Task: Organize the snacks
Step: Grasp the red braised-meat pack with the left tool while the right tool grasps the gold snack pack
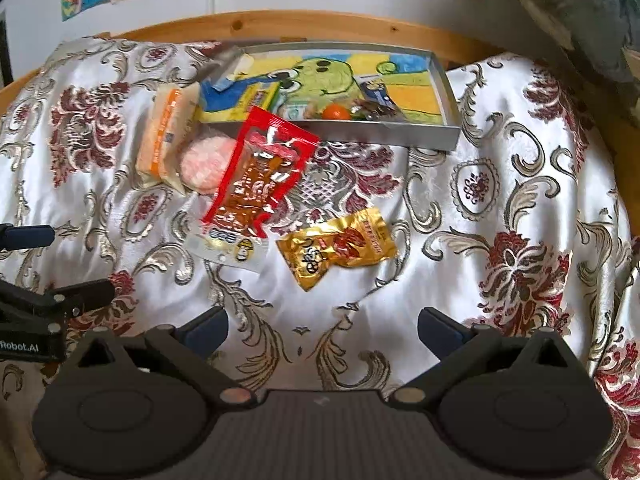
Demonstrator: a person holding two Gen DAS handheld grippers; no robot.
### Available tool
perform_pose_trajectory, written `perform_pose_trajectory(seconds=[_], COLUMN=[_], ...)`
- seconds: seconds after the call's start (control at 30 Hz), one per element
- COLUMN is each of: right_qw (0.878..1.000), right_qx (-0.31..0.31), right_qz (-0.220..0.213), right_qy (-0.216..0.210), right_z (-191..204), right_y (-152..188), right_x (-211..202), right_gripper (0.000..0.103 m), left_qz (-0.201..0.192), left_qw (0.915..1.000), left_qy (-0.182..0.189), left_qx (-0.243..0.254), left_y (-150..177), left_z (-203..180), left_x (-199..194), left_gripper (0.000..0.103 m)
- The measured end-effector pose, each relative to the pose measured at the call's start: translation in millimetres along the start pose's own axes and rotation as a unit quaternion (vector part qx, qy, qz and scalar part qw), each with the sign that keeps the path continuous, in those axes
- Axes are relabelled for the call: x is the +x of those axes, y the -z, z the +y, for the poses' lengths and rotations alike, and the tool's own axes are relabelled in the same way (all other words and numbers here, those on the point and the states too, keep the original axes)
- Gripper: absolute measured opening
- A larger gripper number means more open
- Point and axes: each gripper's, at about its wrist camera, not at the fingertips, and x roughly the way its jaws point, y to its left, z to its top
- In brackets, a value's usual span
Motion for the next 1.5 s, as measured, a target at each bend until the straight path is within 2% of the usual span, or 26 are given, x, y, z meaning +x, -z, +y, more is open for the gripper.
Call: perform_pose_trajectory(seconds=[0.4, 0.53, 0.63, 0.73, 0.83, 1.03, 1.17, 1.33, 1.37, 1.4, 1.5], right_qw=[1.000, 0.999, 0.999, 0.999, 0.998, 0.991, 0.988, 0.987, 0.987, 0.986, 0.984], right_qx=[0.008, 0.000, -0.009, -0.010, 0.005, 0.080, 0.105, 0.113, 0.115, 0.117, 0.121], right_qz=[0.023, 0.034, 0.034, 0.046, 0.058, 0.064, 0.051, 0.037, 0.031, 0.027, 0.020], right_qy=[0.012, 0.016, 0.016, -0.007, -0.023, -0.085, -0.105, -0.111, -0.113, -0.117, -0.129], right_z=[-13, -15, -16, -21, -29, -46, -51, -53, -54, -55, -58], right_y=[-16, -20, -26, -32, -38, -47, -52, -56, -57, -58, -62], right_x=[26, 41, 51, 63, 78, 104, 115, 128, 128, 128, 127], right_gripper=[0.103, 0.103, 0.103, 0.103, 0.103, 0.102, 0.090, 0.074, 0.067, 0.057, 0.052], left_qz=[-0.007, -0.019, -0.039, -0.061, -0.073, -0.071, -0.077, -0.075, -0.075, -0.075, -0.070], left_qw=[0.9977, 0.9937, 0.9870, 0.9805, 0.9780, 0.9832, 0.9850, 0.9871, 0.9877, 0.9882, 0.9895], left_qy=[0.016, 0.024, 0.020, 0.017, 0.025, 0.040, 0.036, 0.050, 0.054, 0.058, 0.076], left_qx=[0.065, 0.108, 0.155, 0.186, 0.194, 0.164, 0.150, 0.132, 0.126, 0.121, 0.101], left_y=[-9, -10, -10, -12, -16, -27, -30, -34, -34, -34, -35], left_z=[-16, -27, -40, -47, -50, -44, -37, -29, -27, -26, -22], left_x=[28, 36, 41, 44, 50, 73, 84, 92, 94, 94, 97], left_gripper=[0.102, 0.102, 0.102, 0.102, 0.102, 0.102, 0.102, 0.102, 0.102, 0.102, 0.099])
